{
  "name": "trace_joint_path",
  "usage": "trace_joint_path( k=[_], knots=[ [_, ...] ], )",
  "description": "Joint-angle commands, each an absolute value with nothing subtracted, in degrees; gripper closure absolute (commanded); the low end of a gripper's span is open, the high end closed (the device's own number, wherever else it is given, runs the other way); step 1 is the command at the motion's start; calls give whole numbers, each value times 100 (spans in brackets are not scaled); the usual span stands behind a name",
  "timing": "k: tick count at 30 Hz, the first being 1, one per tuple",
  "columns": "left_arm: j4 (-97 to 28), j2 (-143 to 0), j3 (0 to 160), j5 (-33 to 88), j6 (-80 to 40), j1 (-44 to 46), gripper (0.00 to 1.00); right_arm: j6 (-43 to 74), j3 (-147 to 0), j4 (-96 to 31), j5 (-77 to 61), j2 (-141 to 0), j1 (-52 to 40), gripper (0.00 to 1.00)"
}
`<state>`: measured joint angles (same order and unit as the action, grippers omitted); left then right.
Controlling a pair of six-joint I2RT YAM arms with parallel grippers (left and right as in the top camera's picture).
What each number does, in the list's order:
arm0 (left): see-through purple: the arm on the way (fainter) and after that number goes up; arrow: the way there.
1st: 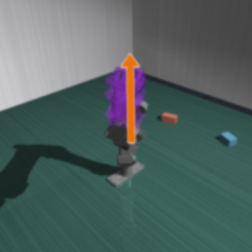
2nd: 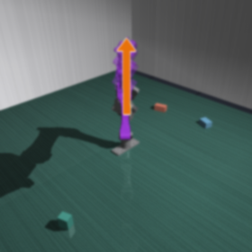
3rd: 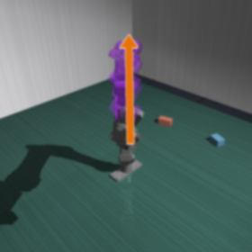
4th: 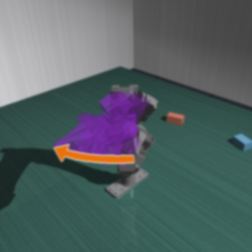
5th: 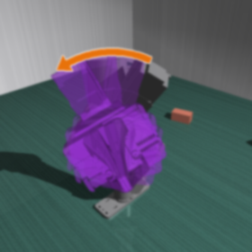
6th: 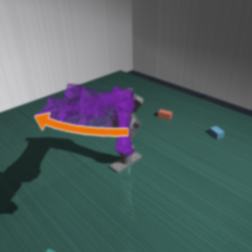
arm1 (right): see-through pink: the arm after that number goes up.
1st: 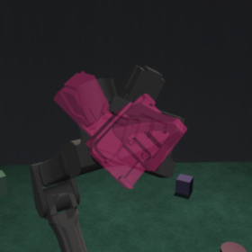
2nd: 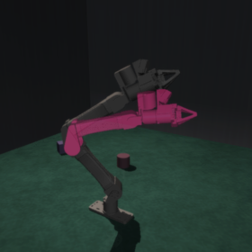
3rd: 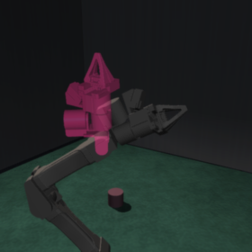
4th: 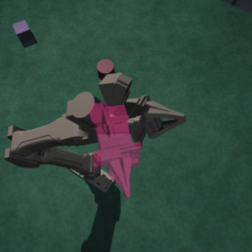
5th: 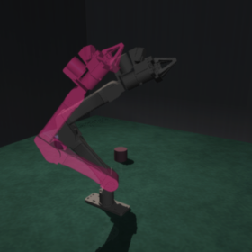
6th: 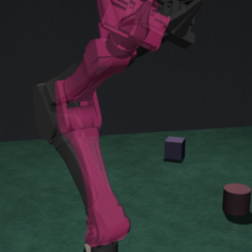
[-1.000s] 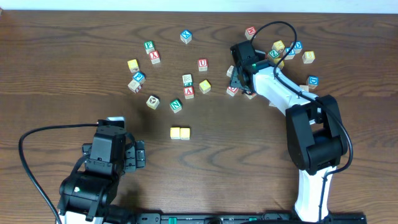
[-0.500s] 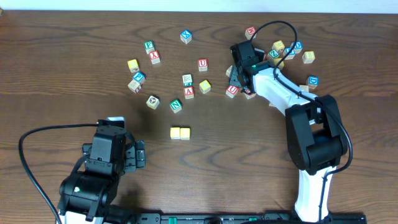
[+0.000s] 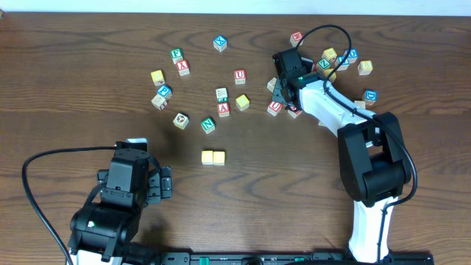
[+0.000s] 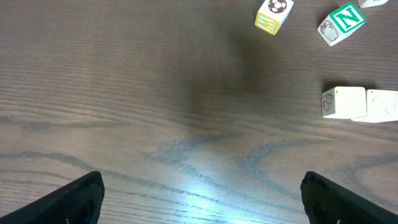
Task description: Spell out CORL
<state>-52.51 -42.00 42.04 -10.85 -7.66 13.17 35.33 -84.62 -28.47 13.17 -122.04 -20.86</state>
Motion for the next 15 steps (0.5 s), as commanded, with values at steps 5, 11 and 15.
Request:
trace_joint_path(
  k=[5, 11, 15],
  knots=[
    [-5266, -4198, 4215, -1098, -819, 1293, 1, 3511, -8418, -2875, 1334, -12228, -2108, 59],
    [-5266, -4198, 4215, -1098, -819, 1293, 1, 3514, -8418, -2875, 1337, -12228, -2108, 66],
    [-5266, -4198, 4215, -1098, -821, 1293, 1, 3511, -8418, -2875, 1337, -12228, -2108, 71]
  ],
)
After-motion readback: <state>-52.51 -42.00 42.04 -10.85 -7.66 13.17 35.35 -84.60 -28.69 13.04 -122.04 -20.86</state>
